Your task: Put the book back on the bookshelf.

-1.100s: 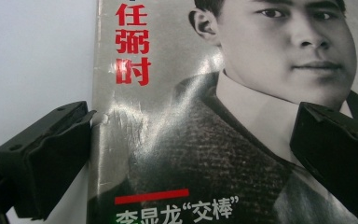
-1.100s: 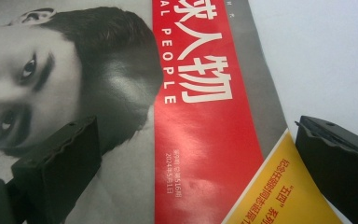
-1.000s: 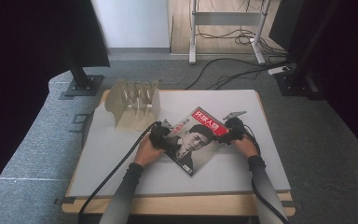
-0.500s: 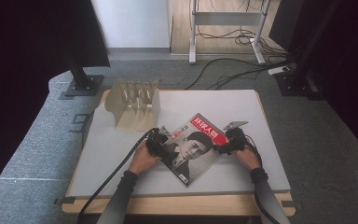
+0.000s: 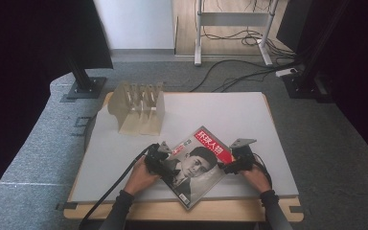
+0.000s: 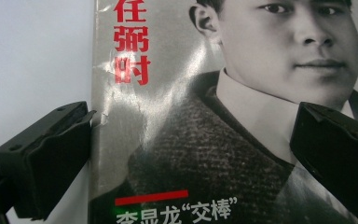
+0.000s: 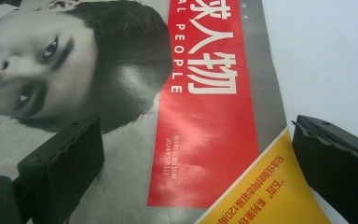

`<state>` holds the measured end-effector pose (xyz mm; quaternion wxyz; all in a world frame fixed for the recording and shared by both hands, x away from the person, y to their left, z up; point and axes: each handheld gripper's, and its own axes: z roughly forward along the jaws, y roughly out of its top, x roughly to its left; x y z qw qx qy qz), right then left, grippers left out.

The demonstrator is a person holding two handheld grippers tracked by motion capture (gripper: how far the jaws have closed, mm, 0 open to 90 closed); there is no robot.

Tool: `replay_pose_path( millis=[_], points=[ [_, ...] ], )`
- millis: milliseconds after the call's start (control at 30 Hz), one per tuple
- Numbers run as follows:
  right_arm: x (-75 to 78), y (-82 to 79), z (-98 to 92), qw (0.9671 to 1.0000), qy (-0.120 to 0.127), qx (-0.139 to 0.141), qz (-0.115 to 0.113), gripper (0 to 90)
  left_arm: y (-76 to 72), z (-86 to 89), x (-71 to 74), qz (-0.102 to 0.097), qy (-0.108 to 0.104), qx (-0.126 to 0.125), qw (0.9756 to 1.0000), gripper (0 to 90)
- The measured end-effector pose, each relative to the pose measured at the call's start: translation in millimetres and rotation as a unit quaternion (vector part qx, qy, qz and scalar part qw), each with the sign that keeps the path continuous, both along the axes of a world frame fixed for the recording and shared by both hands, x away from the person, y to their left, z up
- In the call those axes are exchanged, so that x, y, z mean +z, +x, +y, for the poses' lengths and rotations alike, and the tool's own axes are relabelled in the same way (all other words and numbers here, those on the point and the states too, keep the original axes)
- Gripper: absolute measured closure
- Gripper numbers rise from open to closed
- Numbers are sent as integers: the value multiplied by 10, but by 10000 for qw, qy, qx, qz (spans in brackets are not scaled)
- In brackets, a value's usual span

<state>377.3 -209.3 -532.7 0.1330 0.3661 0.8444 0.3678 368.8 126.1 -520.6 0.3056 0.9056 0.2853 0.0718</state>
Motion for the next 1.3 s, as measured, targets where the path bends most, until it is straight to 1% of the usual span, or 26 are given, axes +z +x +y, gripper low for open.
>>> replay_pose_path(
  millis=[67, 133, 233, 267, 300, 400, 433, 467, 500, 600, 633, 700, 800, 867, 900, 967, 1067, 1133, 1200, 1300],
  points=[
    [-9, -75, 11, 10000, 36, 11, -22, 22, -56, 4, 0, 5, -5, -11, 10000, 0],
    [-16, -112, 12, 10000, 54, 7, -63, 21, -76, 15, -5, -14, -35, -20, 10000, 0],
    [-10, -119, 16, 10000, 40, -15, -39, 23, -50, 42, 3, 37, -36, -144, 9999, 0],
    [8, -127, 19, 10000, -39, -35, 6, 22, -39, 56, 6, 18, -21, -122, 9999, 0],
    [8, -127, 19, 10000, -39, -35, 6, 22, -22, 79, 13, -31, 33, -101, 9999, 0],
    [37, -176, 2, 9997, -189, -91, -87, 16, 46, 177, 62, -193, 205, 41, 9996, 0],
    [51, -226, -36, 9995, -219, -181, -112, 16, 98, 261, 102, -237, 190, 173, 9994, 0],
    [51, -226, -36, 9995, -219, -181, -112, 16, 98, 261, 102, -237, 190, 173, 9994, 0],
    [54, -250, -61, 9995, -222, -211, -114, 16, 126, 304, 119, -246, 165, 250, 9992, 0],
    [55, -363, -151, 9993, -218, -289, -102, 22, 222, 424, 148, -306, 231, 445, 9983, 0],
    [55, -363, -151, 9993, -218, -289, -102, 22, 255, 464, 151, -309, 237, 522, 9979, 0],
    [54, -418, -179, 9993, -204, -308, -102, 21, 314, 530, 148, -306, 207, 678, 9970, 0],
    [44, -489, -185, 9992, -287, -277, -82, 18, 382, 579, 111, -312, 256, 820, 9958, 0],
    [26, -518, -169, 9988, -350, -328, -96, 9, 408, 577, 65, -264, 314, 832, 9957, 0],
    [16, -527, -162, 9987, -377, -343, -99, 3, 414, 577, 48, -286, 314, 857, 9954, 0],
    [6, -532, -162, 9987, -337, -369, -118, 0, 422, 587, 34, -247, 243, 887, 9955, 0],
    [4, -528, -157, 9986, -360, -378, -122, 0, 399, 591, 23, -295, 205, 931, 9950, 0],
    [3, -513, -153, 9986, -354, -375, -116, 0, 391, 605, 21, -278, 228, 952, 9948, 0],
    [5, -494, -149, 9986, -364, -364, -93, 0, 385, 611, 10, -327, 307, 996, 9940, 0],
    [11, -479, -146, 9984, -408, -389, -99, 0, 384, 625, 0, -320, 233, 1006, 9941, 0]
  ],
)
